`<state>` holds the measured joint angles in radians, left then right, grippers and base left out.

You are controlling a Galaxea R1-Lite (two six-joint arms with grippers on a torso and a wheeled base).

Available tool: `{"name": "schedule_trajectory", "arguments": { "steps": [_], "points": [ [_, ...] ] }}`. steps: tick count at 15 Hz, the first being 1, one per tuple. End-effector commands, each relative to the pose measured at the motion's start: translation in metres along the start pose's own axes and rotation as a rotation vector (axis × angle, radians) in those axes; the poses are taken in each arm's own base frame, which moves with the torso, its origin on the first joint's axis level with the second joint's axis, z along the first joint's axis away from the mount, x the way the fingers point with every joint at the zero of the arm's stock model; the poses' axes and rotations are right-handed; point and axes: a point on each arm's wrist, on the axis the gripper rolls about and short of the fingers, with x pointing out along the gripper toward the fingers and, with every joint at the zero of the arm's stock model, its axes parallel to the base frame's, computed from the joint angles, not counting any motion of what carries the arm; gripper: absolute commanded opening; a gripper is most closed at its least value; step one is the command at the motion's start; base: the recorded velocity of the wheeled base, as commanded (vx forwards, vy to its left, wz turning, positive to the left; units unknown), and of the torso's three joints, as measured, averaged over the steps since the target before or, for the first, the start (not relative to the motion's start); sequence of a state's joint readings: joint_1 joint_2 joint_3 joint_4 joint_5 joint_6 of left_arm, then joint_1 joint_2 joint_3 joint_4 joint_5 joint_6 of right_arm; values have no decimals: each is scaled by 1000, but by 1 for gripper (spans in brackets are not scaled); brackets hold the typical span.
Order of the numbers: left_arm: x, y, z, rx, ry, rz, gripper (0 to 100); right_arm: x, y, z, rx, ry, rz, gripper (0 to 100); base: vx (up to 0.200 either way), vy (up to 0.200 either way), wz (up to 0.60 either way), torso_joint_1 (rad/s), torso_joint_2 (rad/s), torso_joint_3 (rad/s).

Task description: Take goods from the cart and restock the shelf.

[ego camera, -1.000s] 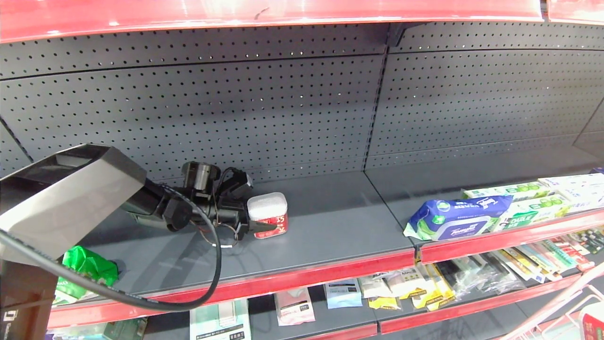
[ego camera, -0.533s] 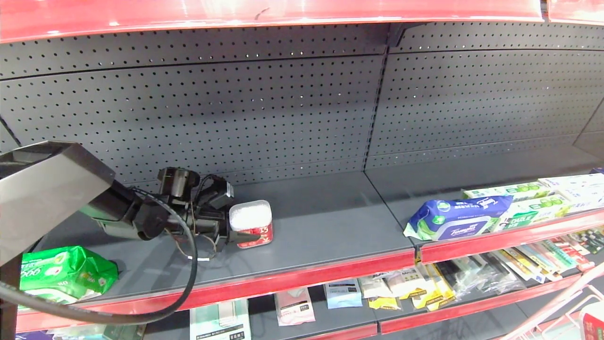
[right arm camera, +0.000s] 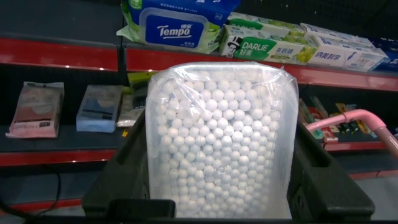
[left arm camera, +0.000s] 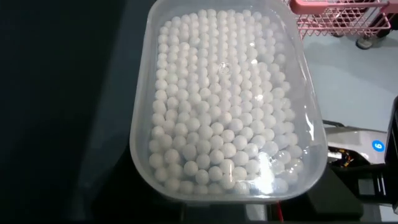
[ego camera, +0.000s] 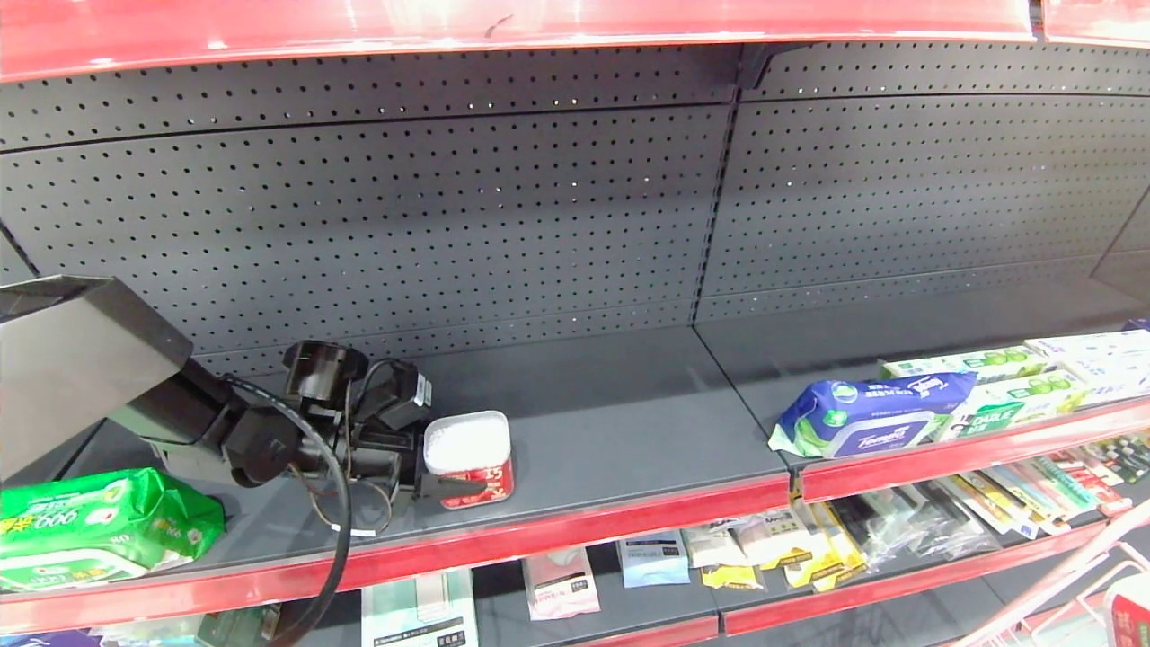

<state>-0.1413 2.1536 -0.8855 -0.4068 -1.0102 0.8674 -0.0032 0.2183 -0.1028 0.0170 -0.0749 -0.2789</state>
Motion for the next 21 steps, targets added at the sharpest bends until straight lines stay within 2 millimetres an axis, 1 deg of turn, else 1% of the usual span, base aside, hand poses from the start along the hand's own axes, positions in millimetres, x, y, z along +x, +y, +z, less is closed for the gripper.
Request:
{"name": "schedule_trajectory", "arguments": {
  "steps": [1,7,21],
  "points": [
    [-1,-2,-1,-5,1,-4,0,0,0,0,1,-2,-1,0,0,0,0,0,0,0],
    [0,-15,-9,-17,7,-38,0,-1,0,1,3,-9,1,0,0,0,0,0,0,0],
    [1,-18,-14,-12,4,-57,0,0,0,-1,4,-4,2,0,0,0,0,0,0,0]
  ]
}}
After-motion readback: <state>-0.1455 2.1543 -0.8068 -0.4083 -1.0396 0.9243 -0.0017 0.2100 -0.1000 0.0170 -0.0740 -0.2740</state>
